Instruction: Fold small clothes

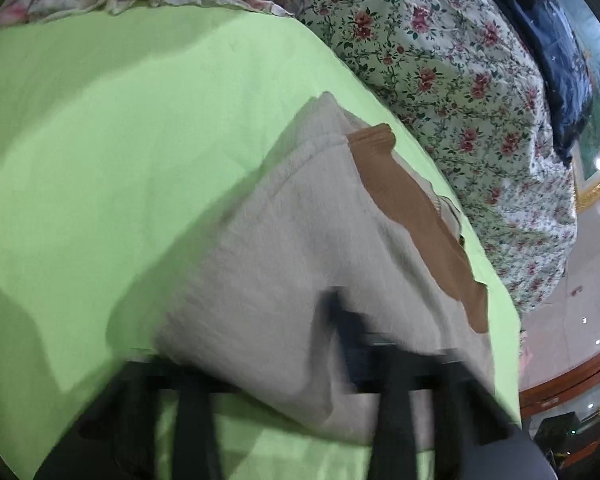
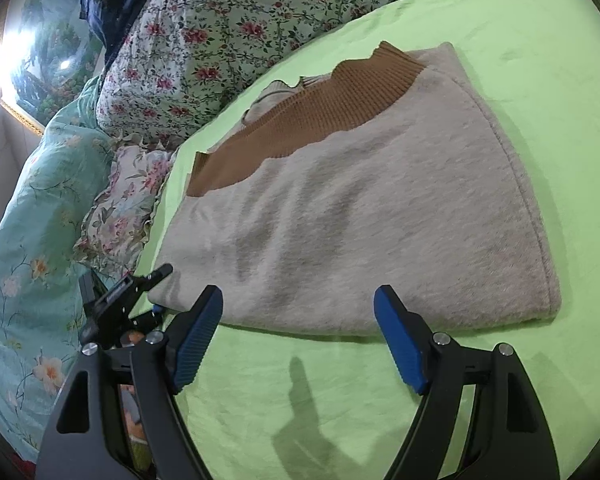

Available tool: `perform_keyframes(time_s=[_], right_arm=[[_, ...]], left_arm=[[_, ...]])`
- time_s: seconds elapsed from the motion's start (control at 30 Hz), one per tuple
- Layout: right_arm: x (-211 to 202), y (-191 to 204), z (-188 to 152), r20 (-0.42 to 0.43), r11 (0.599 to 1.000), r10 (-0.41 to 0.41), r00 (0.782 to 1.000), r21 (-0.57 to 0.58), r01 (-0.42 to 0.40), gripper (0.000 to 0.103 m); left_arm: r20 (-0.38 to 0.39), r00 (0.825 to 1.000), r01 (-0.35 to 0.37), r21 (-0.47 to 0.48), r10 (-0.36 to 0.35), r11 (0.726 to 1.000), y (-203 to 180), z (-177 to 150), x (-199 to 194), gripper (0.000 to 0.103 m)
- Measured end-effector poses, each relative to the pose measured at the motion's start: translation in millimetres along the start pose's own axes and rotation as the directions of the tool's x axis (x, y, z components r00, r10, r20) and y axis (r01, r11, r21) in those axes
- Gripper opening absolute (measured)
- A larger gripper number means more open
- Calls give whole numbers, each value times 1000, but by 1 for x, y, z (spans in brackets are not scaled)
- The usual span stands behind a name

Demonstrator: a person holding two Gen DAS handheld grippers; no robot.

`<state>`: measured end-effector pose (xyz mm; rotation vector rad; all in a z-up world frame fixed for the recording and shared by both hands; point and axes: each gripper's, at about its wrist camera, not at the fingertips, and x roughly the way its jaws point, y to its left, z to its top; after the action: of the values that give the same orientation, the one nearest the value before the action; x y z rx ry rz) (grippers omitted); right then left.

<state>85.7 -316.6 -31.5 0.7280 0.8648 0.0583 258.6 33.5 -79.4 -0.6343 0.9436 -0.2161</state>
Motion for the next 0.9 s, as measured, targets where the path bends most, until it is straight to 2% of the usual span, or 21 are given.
perform_keyframes(time_s=[0.1, 0.17, 0.23, 0.33, 0.4, 0.47, 0.57, 0.7, 0.8, 0.87, 0.9], right_arm=[[0, -2, 9, -8, 1000, -12, 1000, -15, 12, 78], [0, -1, 16, -6, 999, -22, 1000, -34, 22, 78], [-3, -2, 23, 17, 997, -47, 999, -54, 48, 78], [-10, -2, 39, 53, 993, -61, 997, -99, 66, 79], [-10, -4, 49, 39, 994, -32, 999, -100, 36, 80], [-9, -8, 62, 11, 996, 42, 999, -83, -41, 80], [-1, -11, 80, -30, 992, 107, 994, -59, -109, 80], [21, -10, 101, -98, 977, 210, 973, -21, -213, 80], [57, 0, 114, -189, 955, 295, 937, 14, -298, 80], [81, 12, 119, -239, 958, 282, 929, 16, -286, 80], [96, 21, 123, -268, 954, 291, 918, 8, -301, 80]], left_arm=[[6, 1000, 24, 14, -24, 1000, -12, 8, -1, 10], [33, 999, 19, 99, -22, 995, -37, 6, -10, 9], [54, 997, 43, 191, -54, 981, -67, 2, -21, 9], [61, 993, 75, 314, -99, 947, -114, -12, -32, 9], [35, 990, 116, 380, -140, 918, -143, -25, -32, 9], [-19, 982, 179, 433, -189, 884, -169, -42, -26, 8], [-72, 977, 210, 495, -201, 843, -193, -70, -11, 8], [-141, 973, 231, 481, -185, 846, -195, -88, 14, 8], [-158, 972, 231, 490, -175, 841, -196, -93, 21, 8], [-161, 971, 235, 495, -177, 836, -197, -94, 22, 8], [-164, 970, 238, 497, -179, 834, -197, -94, 22, 8]])
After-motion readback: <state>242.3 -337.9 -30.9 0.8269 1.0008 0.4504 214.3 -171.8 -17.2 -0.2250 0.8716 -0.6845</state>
